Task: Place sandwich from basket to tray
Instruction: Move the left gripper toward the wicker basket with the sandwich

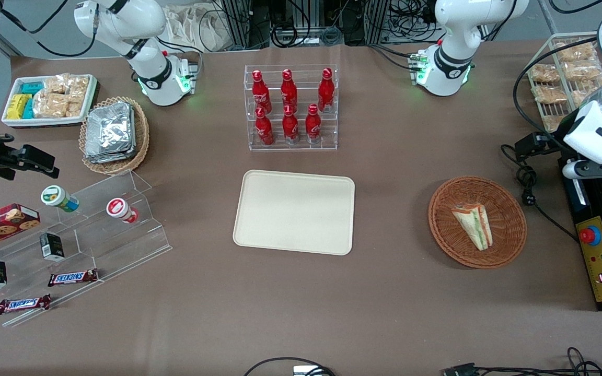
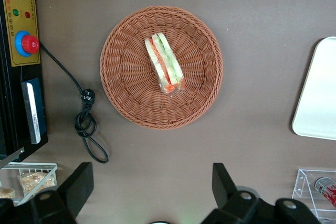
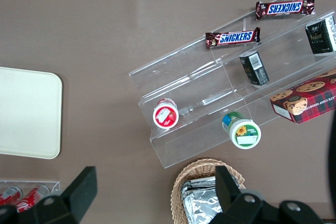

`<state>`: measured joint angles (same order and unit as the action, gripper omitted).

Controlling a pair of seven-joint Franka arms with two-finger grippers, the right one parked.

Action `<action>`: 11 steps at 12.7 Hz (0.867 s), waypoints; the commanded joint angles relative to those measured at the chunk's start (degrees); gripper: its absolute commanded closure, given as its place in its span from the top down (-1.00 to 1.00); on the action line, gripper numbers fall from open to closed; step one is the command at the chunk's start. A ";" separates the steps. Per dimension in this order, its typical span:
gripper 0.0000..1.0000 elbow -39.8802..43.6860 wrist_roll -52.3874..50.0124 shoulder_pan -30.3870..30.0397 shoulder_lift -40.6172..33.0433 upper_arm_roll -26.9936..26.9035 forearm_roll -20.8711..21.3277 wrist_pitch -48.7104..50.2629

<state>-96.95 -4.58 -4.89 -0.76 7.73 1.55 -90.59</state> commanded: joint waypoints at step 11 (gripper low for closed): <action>1.00 0.88 0.19 -4.59 2.67 0.27 -0.67 0.16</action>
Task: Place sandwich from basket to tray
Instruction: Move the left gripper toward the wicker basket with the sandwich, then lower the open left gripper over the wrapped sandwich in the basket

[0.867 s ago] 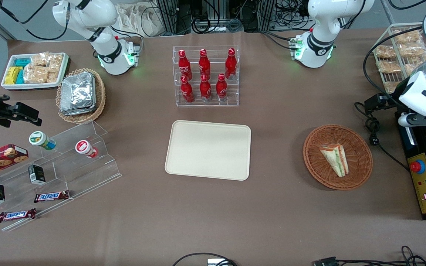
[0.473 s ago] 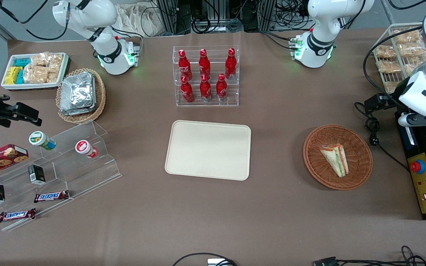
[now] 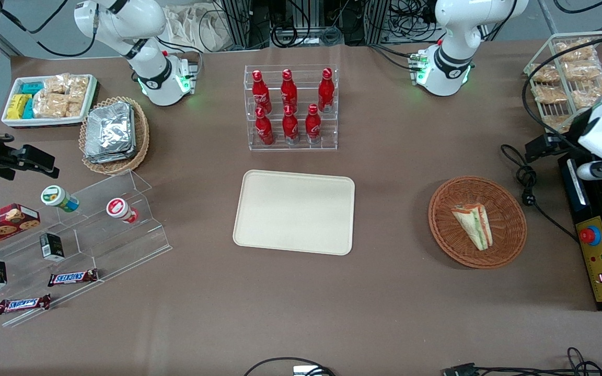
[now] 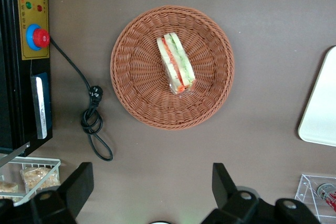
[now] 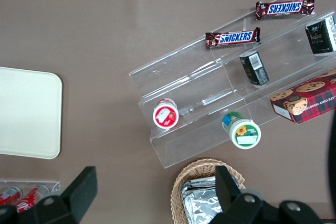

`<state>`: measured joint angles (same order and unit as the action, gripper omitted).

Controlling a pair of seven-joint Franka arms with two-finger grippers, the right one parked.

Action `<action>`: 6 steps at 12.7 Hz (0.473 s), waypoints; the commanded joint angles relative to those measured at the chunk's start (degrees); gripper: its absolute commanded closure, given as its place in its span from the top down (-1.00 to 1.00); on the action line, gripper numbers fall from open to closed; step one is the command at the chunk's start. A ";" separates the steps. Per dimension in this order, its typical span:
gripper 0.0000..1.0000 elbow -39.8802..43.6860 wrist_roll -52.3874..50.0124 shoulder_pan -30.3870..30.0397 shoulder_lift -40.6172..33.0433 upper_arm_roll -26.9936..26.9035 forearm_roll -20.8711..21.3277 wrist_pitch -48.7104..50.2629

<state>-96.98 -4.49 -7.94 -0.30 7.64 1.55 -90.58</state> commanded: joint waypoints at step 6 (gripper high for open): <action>1.00 0.74 -1.40 -3.04 13.64 0.44 -1.46 -4.16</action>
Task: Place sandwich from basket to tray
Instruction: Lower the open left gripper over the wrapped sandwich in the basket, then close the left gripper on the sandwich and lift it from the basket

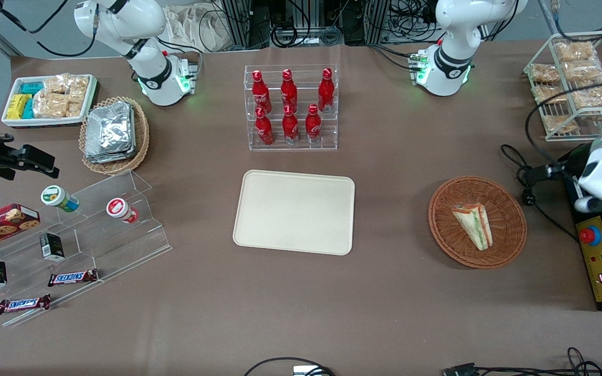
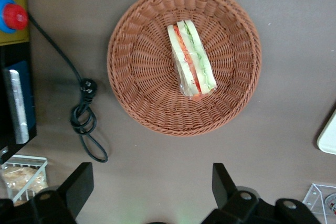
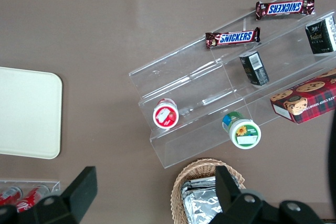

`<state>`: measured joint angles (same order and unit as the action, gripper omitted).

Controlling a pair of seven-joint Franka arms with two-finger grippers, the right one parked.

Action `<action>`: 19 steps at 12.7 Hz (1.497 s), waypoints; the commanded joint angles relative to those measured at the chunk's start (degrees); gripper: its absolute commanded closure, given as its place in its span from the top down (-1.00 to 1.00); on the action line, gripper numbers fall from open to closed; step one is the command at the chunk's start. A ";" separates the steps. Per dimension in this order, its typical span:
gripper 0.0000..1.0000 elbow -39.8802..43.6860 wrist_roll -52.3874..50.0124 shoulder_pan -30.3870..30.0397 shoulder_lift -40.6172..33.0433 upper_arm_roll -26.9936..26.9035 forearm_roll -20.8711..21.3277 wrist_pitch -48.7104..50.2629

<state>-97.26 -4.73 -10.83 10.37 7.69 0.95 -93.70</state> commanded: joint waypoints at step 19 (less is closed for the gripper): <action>1.00 0.93 -14.60 0.46 25.40 0.66 -9.03 -18.10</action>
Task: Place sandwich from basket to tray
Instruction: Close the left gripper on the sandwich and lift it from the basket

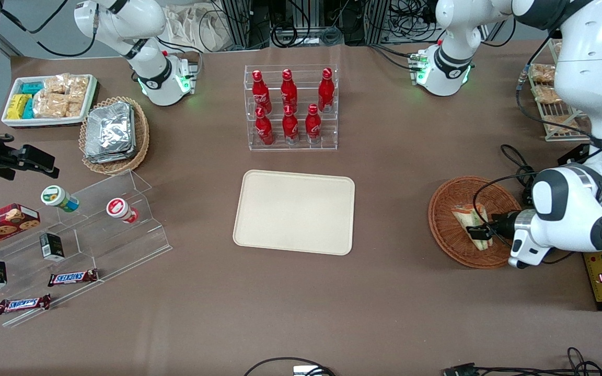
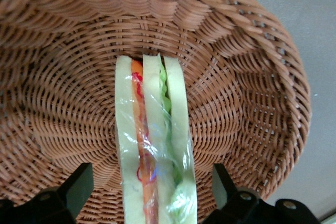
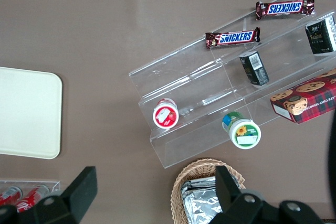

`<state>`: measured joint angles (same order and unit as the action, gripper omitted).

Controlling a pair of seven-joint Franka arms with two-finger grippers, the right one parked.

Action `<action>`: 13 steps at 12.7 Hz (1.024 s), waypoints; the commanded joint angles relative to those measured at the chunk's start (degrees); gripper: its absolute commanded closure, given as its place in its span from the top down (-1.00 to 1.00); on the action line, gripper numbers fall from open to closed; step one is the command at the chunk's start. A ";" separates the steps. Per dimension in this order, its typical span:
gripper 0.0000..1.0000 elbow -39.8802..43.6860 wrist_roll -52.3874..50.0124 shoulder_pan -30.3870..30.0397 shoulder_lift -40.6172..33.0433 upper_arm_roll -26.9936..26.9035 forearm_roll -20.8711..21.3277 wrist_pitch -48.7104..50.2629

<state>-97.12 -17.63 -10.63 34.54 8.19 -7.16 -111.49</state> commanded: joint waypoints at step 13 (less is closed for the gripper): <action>-0.54 4.90 -1.45 0.44 -2.63 0.60 -0.84 8.89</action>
<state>-94.99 -19.26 -10.55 34.50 8.90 -8.00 -107.83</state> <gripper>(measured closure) 0.762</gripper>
